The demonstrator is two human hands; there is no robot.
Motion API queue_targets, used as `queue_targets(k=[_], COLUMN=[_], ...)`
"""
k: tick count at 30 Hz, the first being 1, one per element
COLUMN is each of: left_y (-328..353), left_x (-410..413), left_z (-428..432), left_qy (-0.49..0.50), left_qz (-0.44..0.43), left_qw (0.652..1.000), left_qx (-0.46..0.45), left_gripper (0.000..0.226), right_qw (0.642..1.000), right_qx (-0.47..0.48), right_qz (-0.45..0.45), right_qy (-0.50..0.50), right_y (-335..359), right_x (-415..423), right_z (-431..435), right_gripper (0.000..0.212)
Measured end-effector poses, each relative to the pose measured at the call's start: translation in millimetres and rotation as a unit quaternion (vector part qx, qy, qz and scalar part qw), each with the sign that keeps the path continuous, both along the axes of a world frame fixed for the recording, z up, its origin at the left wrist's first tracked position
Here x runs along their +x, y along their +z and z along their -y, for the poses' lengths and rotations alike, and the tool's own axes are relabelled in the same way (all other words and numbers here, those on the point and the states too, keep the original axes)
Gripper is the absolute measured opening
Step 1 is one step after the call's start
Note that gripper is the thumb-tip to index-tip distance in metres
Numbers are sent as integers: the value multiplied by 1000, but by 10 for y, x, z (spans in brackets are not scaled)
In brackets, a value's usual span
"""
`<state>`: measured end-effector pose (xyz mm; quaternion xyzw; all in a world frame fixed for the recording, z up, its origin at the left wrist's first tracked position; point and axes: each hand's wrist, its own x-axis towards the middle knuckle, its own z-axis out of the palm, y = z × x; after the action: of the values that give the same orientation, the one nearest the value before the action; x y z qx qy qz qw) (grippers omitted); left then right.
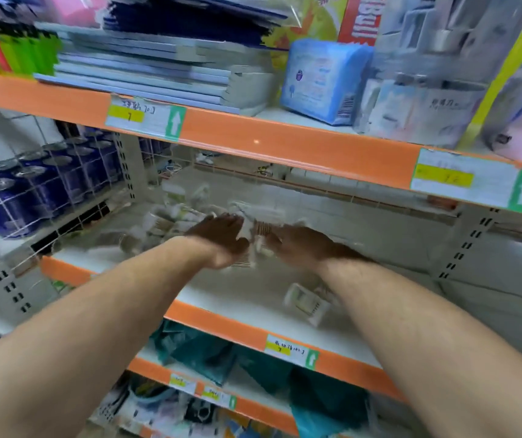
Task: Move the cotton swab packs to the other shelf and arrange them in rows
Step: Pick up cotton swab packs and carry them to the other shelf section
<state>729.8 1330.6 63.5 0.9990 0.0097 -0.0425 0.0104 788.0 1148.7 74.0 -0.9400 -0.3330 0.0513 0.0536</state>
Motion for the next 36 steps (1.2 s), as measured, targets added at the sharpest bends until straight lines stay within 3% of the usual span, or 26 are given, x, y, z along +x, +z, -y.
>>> queue_targets(k=[5, 12, 17, 22, 30, 36], left_y=[-106, -311, -418, -579, -643, -620], left_x=[147, 279, 325, 391, 530, 531], left_z=[126, 73, 85, 79, 110, 94], left_qy=[-40, -51, -57, -44, -50, -44], left_qz=[7, -16, -83, -115, -49, -50], left_qw=[999, 999, 995, 992, 998, 998], left_qx=[-4, -3, 10, -14, -3, -25], left_gripper=[62, 80, 57, 55, 35, 44], right_qw=[999, 996, 992, 989, 977, 967], right_qx=[10, -13, -28, -57, -107, -168], right_qz=[8, -4, 5, 14, 7, -40], right_qy=[-43, -93, -125, -132, -186, -186], right_y=[-94, -57, -173, -277, -388, -561], right_x=[26, 39, 115, 162, 230, 360], right_z=[184, 448, 532, 591, 708, 786], right_gripper=[58, 37, 41, 36, 20, 21])
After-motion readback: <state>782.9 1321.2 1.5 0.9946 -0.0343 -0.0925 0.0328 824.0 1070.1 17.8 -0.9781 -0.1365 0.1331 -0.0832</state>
